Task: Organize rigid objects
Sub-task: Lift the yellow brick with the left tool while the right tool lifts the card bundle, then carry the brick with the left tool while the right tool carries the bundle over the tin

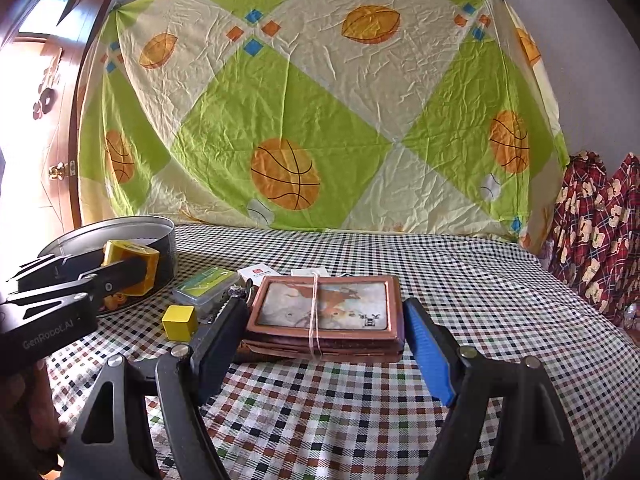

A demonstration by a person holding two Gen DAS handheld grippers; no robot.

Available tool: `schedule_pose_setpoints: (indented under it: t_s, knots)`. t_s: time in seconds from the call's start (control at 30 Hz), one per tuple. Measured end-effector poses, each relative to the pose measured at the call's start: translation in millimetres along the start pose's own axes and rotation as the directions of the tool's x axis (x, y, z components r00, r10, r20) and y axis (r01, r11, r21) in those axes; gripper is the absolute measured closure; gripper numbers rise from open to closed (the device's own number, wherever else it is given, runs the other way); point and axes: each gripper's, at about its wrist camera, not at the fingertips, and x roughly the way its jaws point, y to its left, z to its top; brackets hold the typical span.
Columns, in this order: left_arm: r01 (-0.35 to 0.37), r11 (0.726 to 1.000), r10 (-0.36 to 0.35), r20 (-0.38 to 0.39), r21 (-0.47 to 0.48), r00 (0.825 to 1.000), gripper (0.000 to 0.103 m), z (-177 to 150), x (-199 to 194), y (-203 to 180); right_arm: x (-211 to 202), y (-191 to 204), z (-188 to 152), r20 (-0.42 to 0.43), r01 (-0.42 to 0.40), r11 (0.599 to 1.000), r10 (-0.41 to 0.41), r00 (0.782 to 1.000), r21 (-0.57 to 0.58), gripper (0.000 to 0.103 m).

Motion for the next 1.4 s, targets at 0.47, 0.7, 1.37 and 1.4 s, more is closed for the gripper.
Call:
schedule_pose_setpoints:
  t_s: [0.47,0.7,1.37,1.4]
  knots:
    - [-0.056,0.998,0.056,-0.001,-0.03,0.998,0.056,-6,-10,31,9,40,5,-0.031,-0.074,0.996,0.073,0.997,-0.041,0.023]
    - [-0.07,0.997,0.071,0.002,-0.042,0.998,0.056,-9,-14,44,12,59,6,-0.046,-0.104,0.992,0.101,0.994,-0.065,0.023]
    - [-0.115,0.991,0.115,0.002,-0.067,0.993,0.056,-13,-20,69,16,99,7,-0.071,-0.187,0.976,0.181,0.981,-0.106,0.023]
    - [-0.117,0.991,0.117,0.003,-0.068,0.993,0.056,-13,-20,70,17,100,8,-0.071,-0.189,0.976,0.182,0.981,-0.107,0.023]
